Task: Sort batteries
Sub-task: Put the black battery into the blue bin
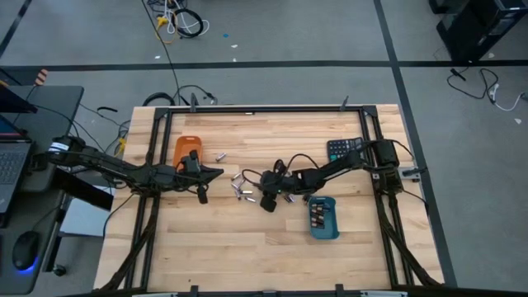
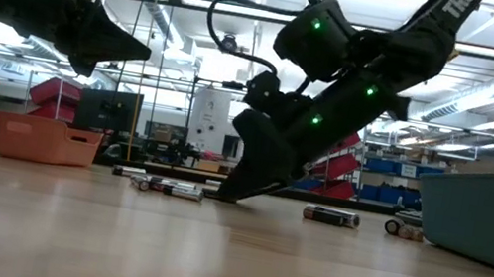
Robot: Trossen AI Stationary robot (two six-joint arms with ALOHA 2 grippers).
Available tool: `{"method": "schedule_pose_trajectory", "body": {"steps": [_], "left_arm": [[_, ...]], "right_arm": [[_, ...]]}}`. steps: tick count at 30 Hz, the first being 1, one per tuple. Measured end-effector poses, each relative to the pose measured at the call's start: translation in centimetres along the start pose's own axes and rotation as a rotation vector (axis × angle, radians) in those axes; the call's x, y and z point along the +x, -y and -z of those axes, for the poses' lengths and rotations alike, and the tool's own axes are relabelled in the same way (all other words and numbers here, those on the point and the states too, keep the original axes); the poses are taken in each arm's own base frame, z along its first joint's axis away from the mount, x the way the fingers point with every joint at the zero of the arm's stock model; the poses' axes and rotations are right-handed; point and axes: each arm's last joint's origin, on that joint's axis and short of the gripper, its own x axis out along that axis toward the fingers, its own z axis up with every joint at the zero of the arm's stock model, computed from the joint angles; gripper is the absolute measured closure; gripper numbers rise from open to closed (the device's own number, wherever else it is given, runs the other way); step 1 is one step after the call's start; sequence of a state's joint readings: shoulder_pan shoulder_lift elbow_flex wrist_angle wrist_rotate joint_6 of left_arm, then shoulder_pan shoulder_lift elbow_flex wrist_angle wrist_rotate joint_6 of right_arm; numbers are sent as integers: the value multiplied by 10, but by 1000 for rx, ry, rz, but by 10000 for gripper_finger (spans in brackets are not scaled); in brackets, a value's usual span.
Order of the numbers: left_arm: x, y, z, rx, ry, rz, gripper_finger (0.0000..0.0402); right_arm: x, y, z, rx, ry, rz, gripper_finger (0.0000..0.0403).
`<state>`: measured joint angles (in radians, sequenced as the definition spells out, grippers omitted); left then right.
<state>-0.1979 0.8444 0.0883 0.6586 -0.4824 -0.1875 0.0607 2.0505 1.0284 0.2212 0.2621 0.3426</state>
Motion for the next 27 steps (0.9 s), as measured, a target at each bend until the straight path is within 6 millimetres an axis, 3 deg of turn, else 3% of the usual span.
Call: {"method": "schedule_pose_trajectory", "body": {"steps": [6,14,21,27], "left_arm": [[0,0,0,0,1,-4,401],[0,0,0,0,1,-4,401],[0,0,0,0,1,-5,401],[0,0,0,0,1,-5,401]], "right_arm": [[15,1,9,0,-11,-21,304],[9,0,3,-65,2,-75,389],[-9,-2,-10,-91,27,-107,393],[-45,-4,-37,-125,98,-114,393]]}}
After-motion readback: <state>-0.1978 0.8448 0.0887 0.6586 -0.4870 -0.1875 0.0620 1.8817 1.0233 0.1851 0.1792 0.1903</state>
